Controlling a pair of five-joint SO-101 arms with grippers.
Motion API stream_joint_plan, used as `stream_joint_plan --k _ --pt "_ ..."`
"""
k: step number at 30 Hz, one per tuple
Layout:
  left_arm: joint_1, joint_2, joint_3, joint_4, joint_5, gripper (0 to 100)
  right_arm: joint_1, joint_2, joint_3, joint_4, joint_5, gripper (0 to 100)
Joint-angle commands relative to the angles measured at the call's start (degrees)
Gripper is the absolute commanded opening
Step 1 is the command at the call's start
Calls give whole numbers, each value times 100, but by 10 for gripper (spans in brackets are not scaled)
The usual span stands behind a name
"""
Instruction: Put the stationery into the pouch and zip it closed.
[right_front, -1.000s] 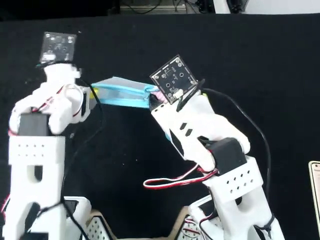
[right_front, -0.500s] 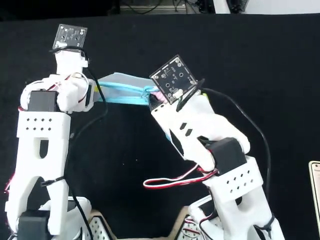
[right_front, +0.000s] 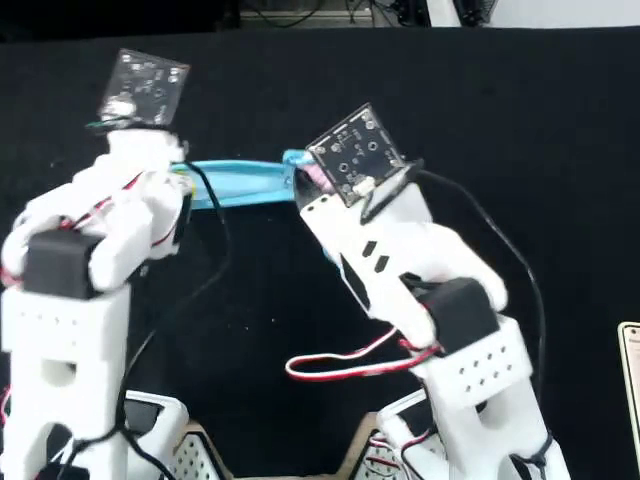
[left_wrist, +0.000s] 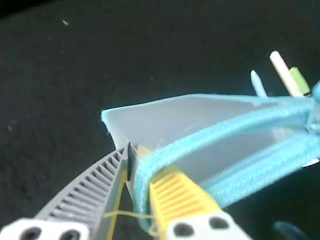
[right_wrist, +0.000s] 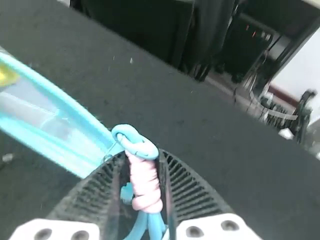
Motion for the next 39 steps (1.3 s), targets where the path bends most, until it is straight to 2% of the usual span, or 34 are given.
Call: stream_joint_plan --k 1,4,8,12,17,26,33,35,39 --pt "57 -325 -1270 738 -53 35 53 -22 -875 79 -9 11" --pt "57 -316 -1719 1240 -53 35 53 -13 -1095 404 -9 11" --pt "-189 -79 -1543 1582 -44 35 62 31 -875 703 -9 11" --pt "-673 563 -1200 1582 -88 35 53 22 -198 598 -9 11" --pt "-760 1187 -1182 1600 -62 40 -105 -22 848 -185 35 11" --pt "-778 1380 -1191 1582 -88 41 -123 -13 892 -237 35 11" --pt "-778 1424 -1182 1582 -88 162 -123 -13 892 -237 35 11" --pt "-778 1371 -1182 1486 -88 137 -114 -13 892 -229 35 11" --pt "-778 1371 -1182 1398 -44 23 -88 -22 892 -211 35 11"
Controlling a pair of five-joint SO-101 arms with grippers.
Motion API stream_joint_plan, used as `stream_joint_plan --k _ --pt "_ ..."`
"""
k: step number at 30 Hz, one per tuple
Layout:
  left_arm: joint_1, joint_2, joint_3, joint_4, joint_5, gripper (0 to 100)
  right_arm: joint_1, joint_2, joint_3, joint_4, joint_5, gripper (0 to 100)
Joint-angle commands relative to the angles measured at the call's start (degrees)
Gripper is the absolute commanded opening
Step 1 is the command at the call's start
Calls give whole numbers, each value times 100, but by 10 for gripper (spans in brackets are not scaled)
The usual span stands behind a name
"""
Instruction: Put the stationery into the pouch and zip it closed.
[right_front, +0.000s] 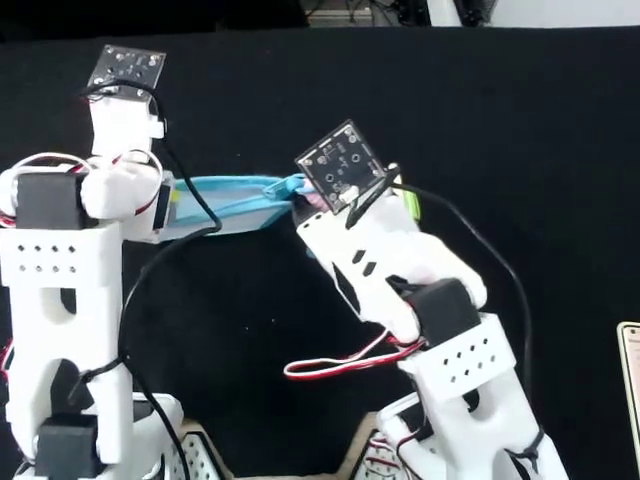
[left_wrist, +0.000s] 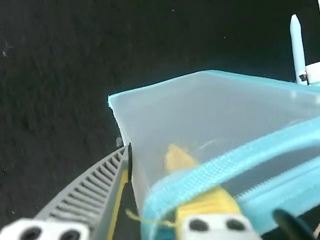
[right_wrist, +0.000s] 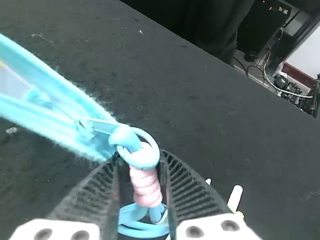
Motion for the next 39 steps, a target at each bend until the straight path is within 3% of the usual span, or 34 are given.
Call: stream_joint_plan --k 1,7,11,33,39 --pt "-66 -79 -48 -105 0 41 -26 40 -4 -88 62 11" --pt "-198 -97 -75 -158 325 30 343 40 -127 -79 62 11" --pt "-365 -466 180 -607 360 30 589 48 -286 -79 62 11" --pt "-435 -3560 4954 -3859 369 30 501 75 110 -123 62 11" --pt "-391 -3569 5218 -4026 1187 30 510 48 418 -123 62 11"
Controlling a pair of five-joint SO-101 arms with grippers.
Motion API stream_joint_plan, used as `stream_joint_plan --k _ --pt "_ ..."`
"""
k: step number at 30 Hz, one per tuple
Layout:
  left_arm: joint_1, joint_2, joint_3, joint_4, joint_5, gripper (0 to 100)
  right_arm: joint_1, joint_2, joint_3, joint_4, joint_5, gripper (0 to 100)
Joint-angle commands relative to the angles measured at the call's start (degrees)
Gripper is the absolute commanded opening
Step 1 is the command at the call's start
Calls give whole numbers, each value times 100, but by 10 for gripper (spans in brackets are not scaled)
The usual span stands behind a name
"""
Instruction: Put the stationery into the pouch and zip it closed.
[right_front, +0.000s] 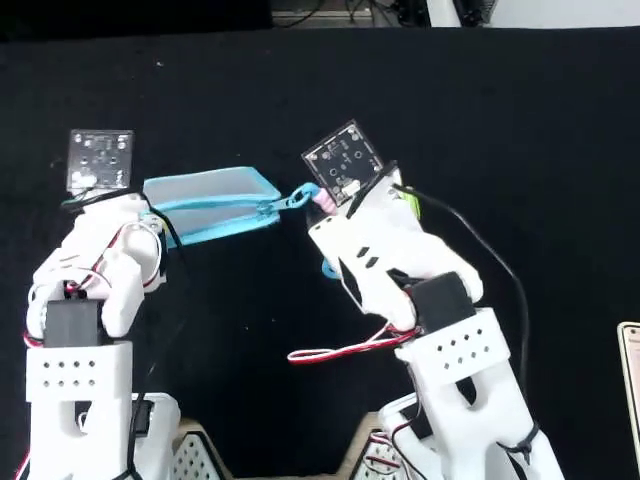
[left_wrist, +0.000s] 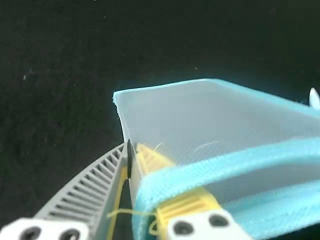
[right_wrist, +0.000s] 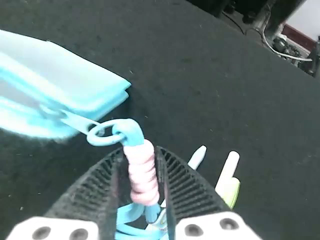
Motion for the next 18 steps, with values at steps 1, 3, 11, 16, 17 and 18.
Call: stream_joint_plan --k 1,3,11,16,17,18 --pt "-13 -44 -48 -141 501 30 141 -13 -22 -123 44 11" --pt "-13 -44 -48 -141 492 30 132 -13 -13 -123 44 11" --pt "-40 -88 224 -141 484 30 141 22 321 -176 44 11" --pt "-57 -88 277 -105 484 30 343 13 760 -501 484 11" --pt "-57 -88 347 -132 492 30 413 13 822 -563 536 11" --pt "-57 -88 400 -141 501 30 484 13 857 -598 563 11"
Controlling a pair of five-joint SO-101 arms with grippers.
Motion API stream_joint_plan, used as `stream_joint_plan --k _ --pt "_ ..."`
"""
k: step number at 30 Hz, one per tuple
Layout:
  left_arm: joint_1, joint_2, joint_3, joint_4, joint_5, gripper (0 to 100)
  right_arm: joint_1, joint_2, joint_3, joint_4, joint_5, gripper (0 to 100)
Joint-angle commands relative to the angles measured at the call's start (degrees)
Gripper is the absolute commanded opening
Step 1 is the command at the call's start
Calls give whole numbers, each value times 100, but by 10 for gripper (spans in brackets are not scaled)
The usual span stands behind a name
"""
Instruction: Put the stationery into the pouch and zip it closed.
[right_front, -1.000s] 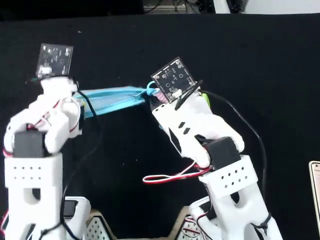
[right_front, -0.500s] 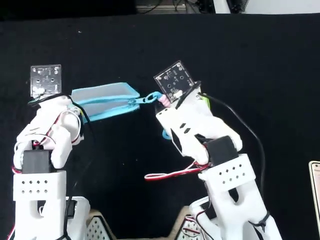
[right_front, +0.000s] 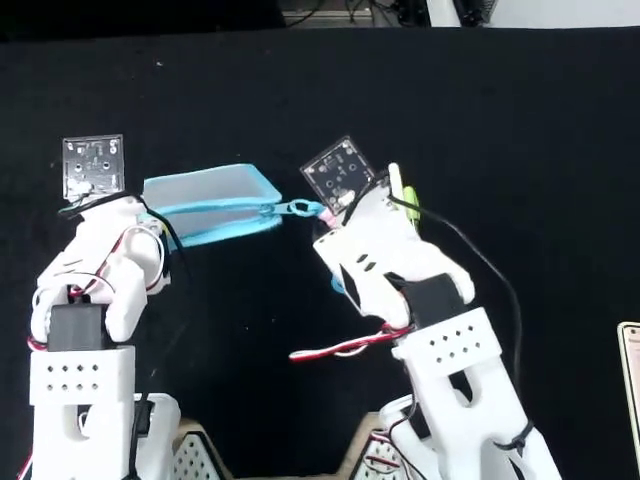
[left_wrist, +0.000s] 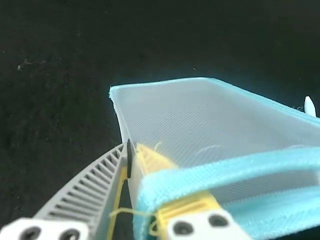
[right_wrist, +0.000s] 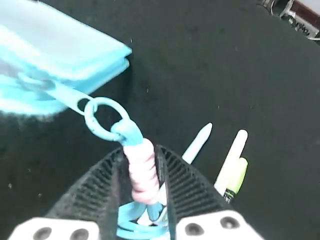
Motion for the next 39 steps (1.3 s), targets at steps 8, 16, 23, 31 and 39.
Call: stream_joint_plan --k 8,16,23,31,39 --pt "-84 18 382 -79 105 30 721 4 426 -563 246 11" --pt "-40 18 444 -88 114 30 378 -22 435 -62 237 51" --pt "-40 18 462 -88 114 30 -264 4 -884 1960 -158 210" --pt "-84 18 980 -791 114 30 176 22 -1349 2031 -914 133" --pt "-760 -70 760 -774 571 30 1116 31 -629 1055 -1371 130"
